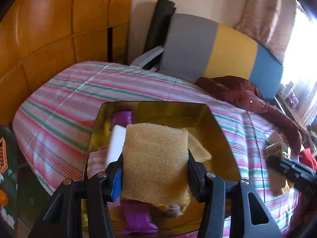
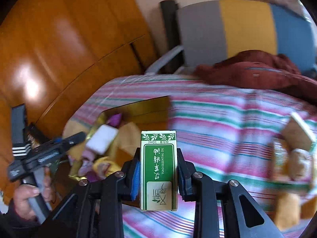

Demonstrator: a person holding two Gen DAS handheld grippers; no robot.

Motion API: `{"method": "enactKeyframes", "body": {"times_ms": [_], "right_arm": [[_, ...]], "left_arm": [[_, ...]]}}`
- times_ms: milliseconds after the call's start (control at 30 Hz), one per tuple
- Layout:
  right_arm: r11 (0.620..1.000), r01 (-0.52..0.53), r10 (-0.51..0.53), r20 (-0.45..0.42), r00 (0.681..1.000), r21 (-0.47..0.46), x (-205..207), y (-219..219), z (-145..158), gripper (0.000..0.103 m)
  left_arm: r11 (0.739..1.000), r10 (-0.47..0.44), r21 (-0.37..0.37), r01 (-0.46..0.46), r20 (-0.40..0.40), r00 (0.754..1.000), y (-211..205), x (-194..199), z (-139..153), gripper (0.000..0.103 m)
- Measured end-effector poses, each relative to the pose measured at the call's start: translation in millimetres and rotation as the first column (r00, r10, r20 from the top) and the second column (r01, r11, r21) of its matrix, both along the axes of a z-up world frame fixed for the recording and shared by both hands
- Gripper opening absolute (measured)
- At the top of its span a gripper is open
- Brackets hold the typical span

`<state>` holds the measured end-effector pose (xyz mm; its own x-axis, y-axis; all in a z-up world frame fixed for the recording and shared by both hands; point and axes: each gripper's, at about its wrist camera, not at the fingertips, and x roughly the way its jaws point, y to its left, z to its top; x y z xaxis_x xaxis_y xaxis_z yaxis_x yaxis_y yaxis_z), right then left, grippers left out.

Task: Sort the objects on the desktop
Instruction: 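Carry the sponge and oil box to the gold tray and open both grippers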

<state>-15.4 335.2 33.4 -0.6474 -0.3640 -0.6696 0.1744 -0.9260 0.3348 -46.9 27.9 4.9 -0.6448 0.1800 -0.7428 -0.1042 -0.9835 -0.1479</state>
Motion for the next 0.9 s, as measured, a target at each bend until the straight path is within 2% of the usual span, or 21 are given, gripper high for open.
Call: {"method": "enactKeyframes", "body": {"times_ms": [100, 233, 700, 733, 800, 900], "right_arm": [[0.998, -0.064, 0.064, 0.021, 0.998, 0.006, -11, -36, -9, 0.031], [0.995, -0.098, 0.097, 0.057, 0.994, 0.014, -21, -63, -23, 0.031], [0.994, -0.11, 0.108, 0.16, 0.981, 0.004, -41, -92, -62, 0.032], [0.994, -0.111, 0.109, 0.162, 0.981, 0.002, -40, -92, -63, 0.032], [0.993, -0.114, 0.114, 0.169, 0.979, -0.008, -39, -93, -66, 0.033], [0.994, -0.105, 0.106, 0.17, 0.98, -0.017, -40, -92, -67, 0.038]], "left_arm": [[1.0, 0.016, -0.013, -0.016, 0.001, 1.0, -8, -3, -6, 0.054], [1.0, 0.021, -0.022, -0.021, 0.005, 1.0, -12, -6, -16, 0.054], [1.0, -0.002, -0.017, 0.003, 0.043, 0.999, -10, -14, -34, 0.056], [1.0, -0.008, -0.013, 0.008, 0.049, 0.999, -9, -15, -35, 0.057], [1.0, -0.025, 0.007, 0.025, 0.062, 0.998, -7, -15, -37, 0.065], [0.999, -0.041, 0.032, 0.039, 0.066, 0.997, -6, -14, -38, 0.072]]}}
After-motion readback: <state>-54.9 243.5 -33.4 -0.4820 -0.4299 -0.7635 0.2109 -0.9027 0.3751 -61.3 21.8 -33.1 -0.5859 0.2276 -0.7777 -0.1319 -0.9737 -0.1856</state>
